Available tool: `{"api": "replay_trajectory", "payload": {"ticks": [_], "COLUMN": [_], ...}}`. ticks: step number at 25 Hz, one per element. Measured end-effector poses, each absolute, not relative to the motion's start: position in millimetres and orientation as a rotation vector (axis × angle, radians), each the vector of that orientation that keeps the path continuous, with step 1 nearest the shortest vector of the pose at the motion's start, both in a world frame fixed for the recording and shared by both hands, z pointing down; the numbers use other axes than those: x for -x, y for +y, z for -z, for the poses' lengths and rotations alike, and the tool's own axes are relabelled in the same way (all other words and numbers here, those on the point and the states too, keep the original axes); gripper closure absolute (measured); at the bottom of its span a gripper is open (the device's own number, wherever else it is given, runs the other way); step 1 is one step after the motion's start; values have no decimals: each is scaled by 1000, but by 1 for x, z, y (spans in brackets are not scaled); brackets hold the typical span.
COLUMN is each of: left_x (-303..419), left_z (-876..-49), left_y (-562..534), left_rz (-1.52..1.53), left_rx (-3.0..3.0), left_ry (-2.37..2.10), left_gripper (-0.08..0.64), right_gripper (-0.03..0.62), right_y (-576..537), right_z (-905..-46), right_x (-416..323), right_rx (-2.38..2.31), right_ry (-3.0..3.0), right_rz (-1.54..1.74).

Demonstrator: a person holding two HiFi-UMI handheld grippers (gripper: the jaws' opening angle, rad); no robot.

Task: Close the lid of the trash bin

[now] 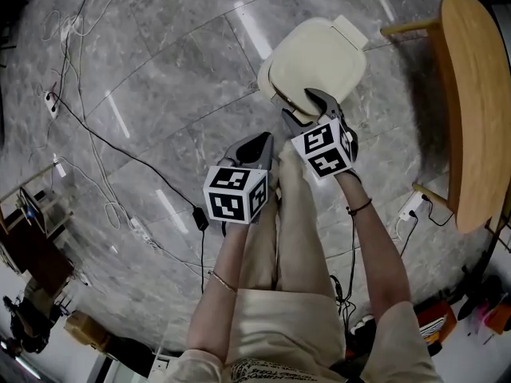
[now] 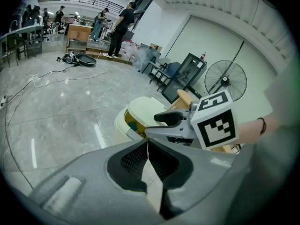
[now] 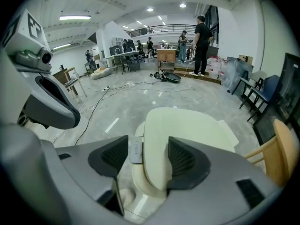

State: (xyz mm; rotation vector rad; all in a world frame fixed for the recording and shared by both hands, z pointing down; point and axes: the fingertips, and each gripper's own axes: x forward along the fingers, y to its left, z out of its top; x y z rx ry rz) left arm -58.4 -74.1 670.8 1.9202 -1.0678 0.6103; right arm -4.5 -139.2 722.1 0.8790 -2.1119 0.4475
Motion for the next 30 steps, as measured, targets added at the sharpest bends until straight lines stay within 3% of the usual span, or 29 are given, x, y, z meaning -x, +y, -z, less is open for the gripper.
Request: {"api": "replay_trajectory", "payload": {"ticks": [8,13,22,30], "left_x": [62,56,57,59], "left_z": [-697,-708,-714,-718], "left_y": [-71,-66,-73,-75], "left_rz": [-660,-721,-683,-677], "left_rx": [-1921,-1959,-1964,-1964], "left_ry": [-1076,-1044,-1074,-1082], "left_gripper": [535,536,535,537], "right_gripper": [419,543,588,588], "right_y": [-146,-153,-152,-154], "right_z": [-740,-746,-756,-761], "right_x": [-2,-12,-11,-12], "right_rx": [-936,-1020,-1048,-1102], "right_ry": [-2129,-2126,-2115,-2105], "right_rz": [-484,-510,-497,-542]}}
